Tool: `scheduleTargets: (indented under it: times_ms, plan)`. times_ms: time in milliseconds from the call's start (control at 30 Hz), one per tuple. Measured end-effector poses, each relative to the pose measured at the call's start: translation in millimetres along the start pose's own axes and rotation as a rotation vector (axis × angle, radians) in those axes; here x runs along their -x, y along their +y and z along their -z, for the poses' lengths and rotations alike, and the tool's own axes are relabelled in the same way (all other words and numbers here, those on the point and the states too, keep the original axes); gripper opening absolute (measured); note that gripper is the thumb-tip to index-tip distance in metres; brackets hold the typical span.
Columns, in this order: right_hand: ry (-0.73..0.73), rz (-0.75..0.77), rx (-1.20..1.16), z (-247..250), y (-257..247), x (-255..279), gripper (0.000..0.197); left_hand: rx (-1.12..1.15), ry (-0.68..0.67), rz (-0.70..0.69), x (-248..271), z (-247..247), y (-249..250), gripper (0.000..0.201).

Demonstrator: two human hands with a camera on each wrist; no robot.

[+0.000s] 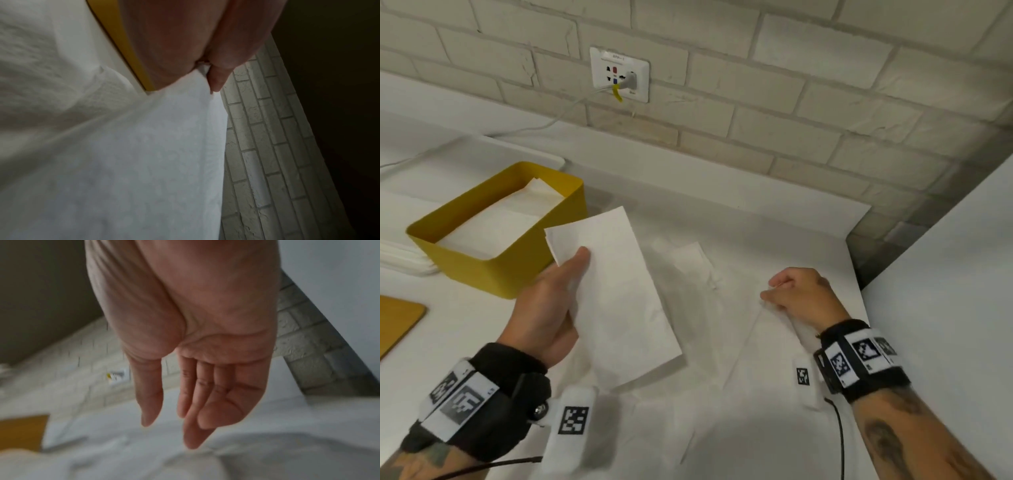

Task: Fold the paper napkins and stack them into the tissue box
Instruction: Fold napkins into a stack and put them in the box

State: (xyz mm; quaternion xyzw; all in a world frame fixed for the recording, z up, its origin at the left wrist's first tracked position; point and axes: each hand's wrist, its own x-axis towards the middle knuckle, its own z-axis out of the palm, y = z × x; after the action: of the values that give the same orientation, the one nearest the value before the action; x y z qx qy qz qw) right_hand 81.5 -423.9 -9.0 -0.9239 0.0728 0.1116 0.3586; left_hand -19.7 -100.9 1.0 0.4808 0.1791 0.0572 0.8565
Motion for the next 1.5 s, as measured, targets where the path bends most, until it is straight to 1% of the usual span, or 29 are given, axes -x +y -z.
scheduleTargets:
  times_ms: [67, 133, 167, 233, 333, 400, 533, 567, 667, 733, 800, 833, 933, 967, 1033, 1100, 1200, 1267, 1433, 1500]
  plan:
    - [0.006, -0.059, 0.196, -1.0, 7.1, -26.4, 0.04, -0.001, 0.0, -0.012, 1.8, -2.3, -2.0, 0.029]
    - [-0.017, -0.084, 0.274, -4.9, 8.4, -39.2, 0.047, -0.005, -0.004, -0.018, 4.3, -3.4, -3.1, 0.024]
    - [-0.026, -0.086, 0.284, -7.0, 6.8, -42.1, 0.045, -0.007, -0.003, -0.015, 5.3, -2.9, -3.3, 0.022]
    - [-0.032, -0.082, 0.291, -10.2, 2.1, -45.2, 0.035, -0.007, 0.003, -0.009, 6.6, 0.0, -3.0, 0.022]
    - [-0.063, -0.064, 0.275, -12.1, -2.8, -45.6, 0.019, -0.007, 0.023, -0.014, 6.6, 5.7, -3.0, 0.029]
    - [-0.065, -0.031, 0.237, -11.2, -3.1, -43.0, 0.012, -0.011, 0.034, -0.023, 7.1, 7.3, -2.9, 0.03]
    - [0.054, 0.033, 0.107, -9.5, -2.9, -36.9, 0.006, -0.02, 0.026, 0.002, 9.4, 3.2, -2.2, 0.019]
    - [0.068, 0.028, 0.108, -9.9, -3.5, -37.2, 0.01, -0.023, 0.024, 0.01, 9.8, 2.1, -2.2, 0.018]
    - [0.027, -0.044, 0.196, -13.2, -3.3, -42.1, 0.034, -0.031, 0.008, 0.027, 10.1, -2.5, -2.6, 0.018]
    - [-0.012, -0.055, 0.28, -16.4, -4.7, -45.8, 0.037, -0.03, -0.009, 0.037, 9.5, -4.6, -2.6, 0.018]
    - [-0.035, -0.045, 0.318, -18.7, -8.4, -45.9, 0.033, -0.027, -0.016, 0.038, 9.0, -4.7, -2.7, 0.018]
    - [-0.031, -0.034, 0.312, -18.8, -10.0, -45.4, 0.028, -0.024, -0.016, 0.038, 8.9, -4.3, -2.6, 0.019]
    - [0.004, -0.006, 0.225, -18.6, -6.6, -44.4, 0.006, -0.008, -0.01, 0.033, 8.6, -1.2, -2.4, 0.023]
    - [0.019, 0.006, 0.206, -18.2, -5.3, -43.9, 0.004, 0.002, -0.005, 0.029, 8.9, -0.2, -2.2, 0.023]
    - [0.04, 0.011, 0.187, -18.1, -3.6, -44.6, 0.009, 0.011, 0.009, 0.024, 9.6, 1.6, -1.8, 0.022]
    - [0.046, -0.011, 0.169, -18.4, -2.2, -45.7, 0.012, 0.006, 0.012, 0.023, 9.6, 1.5, -1.9, 0.024]
    - [0.025, -0.022, 0.185, -19.0, -1.9, -43.7, 0.023, -0.006, 0.01, 0.027, 9.2, -0.5, -2.9, 0.027]
    - [0.028, -0.016, 0.17, -19.2, -3.4, -42.4, 0.024, -0.009, 0.002, 0.029, 9.4, -1.0, -3.1, 0.026]
    - [0.082, 0.052, 0.056, -9.8, -10.2, -34.8, 0.007, -0.012, -0.001, -0.008, 8.2, 1.5, 0.6, 0.025]
    - [0.098, 0.101, 0.024, -0.4, -15.9, -26.3, 0.008, -0.028, 0.001, -0.019, 6.8, 2.2, 2.5, 0.022]
